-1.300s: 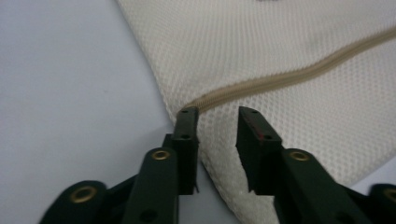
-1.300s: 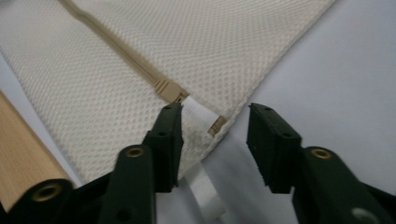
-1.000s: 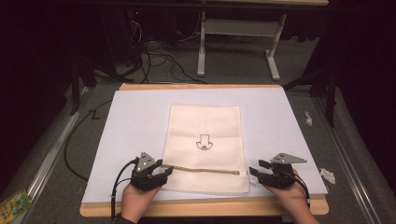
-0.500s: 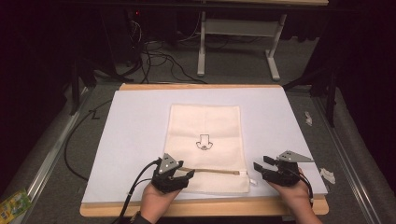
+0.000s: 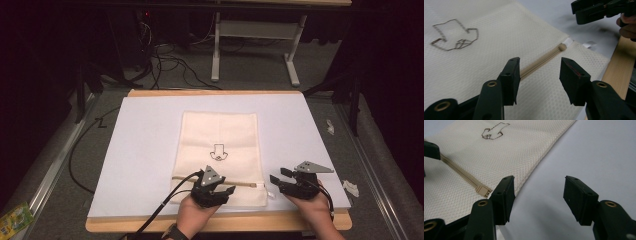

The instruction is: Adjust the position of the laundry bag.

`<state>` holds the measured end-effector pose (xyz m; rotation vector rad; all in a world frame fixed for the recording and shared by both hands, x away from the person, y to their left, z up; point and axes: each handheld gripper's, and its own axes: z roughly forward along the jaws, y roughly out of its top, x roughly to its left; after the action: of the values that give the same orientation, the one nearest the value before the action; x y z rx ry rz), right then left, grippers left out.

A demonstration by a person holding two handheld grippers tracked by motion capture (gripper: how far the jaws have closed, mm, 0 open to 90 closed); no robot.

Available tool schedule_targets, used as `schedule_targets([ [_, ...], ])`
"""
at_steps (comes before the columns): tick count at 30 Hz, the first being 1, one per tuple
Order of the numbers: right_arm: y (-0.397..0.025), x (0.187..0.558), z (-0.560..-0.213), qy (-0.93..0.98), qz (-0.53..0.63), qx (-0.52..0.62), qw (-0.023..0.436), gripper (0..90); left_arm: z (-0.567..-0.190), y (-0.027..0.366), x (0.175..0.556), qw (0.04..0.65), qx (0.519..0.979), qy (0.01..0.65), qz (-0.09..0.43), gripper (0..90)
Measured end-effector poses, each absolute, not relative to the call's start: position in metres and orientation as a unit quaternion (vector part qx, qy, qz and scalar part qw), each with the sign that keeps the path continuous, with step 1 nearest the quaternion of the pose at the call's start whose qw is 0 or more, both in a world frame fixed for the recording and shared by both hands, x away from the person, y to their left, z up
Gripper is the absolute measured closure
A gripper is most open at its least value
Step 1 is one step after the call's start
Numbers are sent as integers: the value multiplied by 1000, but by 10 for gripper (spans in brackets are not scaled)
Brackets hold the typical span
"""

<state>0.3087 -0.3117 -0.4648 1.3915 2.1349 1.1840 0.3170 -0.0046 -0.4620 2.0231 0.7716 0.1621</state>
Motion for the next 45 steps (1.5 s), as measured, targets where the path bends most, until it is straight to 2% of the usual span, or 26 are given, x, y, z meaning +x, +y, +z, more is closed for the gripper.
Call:
schedule_targets([
  [4,-314,309,-464,746,419,489,168,434,-462,-27,320,463,830,307,55,536],
  [5,-314,309,-464,744,420,491,168,436,-463,-34,321,458,834,302,55,566],
  [18,-311,309,-463,750,422,482,167,461,-470,-72,325,428,851,296,65,663],
  [25,-314,310,-464,746,421,489,163,476,-471,-73,325,432,849,299,65,693],
  [33,-302,309,-467,758,419,479,143,565,-466,-65,323,437,844,303,71,706],
  [45,-289,312,-471,775,405,466,132,587,-461,-53,320,444,837,309,76,685],
])
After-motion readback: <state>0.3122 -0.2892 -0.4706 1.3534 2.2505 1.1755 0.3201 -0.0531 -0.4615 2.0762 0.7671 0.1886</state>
